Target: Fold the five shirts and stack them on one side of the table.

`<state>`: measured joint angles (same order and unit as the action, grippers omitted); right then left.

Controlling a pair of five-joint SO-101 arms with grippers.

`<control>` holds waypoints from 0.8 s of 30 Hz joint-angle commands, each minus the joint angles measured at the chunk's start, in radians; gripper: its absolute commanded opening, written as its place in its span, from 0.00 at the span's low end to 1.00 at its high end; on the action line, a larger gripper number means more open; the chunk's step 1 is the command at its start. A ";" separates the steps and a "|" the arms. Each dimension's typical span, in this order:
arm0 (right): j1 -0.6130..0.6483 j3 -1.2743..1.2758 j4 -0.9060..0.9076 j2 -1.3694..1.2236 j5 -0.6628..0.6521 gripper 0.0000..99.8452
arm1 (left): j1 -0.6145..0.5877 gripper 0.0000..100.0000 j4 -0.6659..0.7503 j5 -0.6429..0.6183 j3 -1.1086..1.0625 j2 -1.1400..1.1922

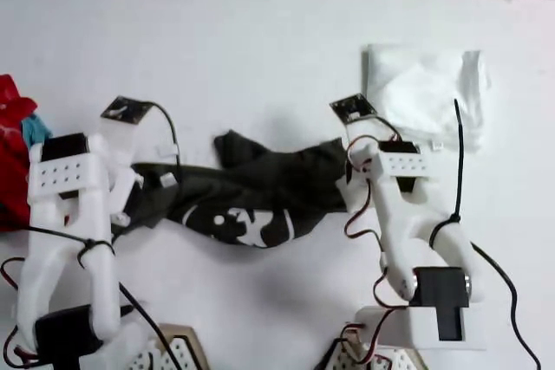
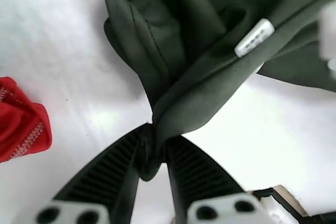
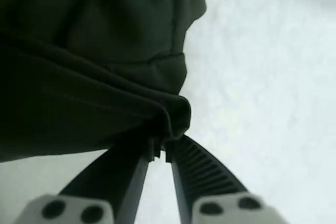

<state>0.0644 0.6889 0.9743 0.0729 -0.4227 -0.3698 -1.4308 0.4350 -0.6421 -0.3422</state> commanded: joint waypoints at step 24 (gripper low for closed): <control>0.025 -0.149 0.097 -0.008 0.000 0.19 | 0.011 0.03 0.035 -0.002 0.005 -0.032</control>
<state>0.0706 0.5631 1.0648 0.0637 -0.4227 -0.3698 -1.4078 0.4350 -0.6421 -0.3422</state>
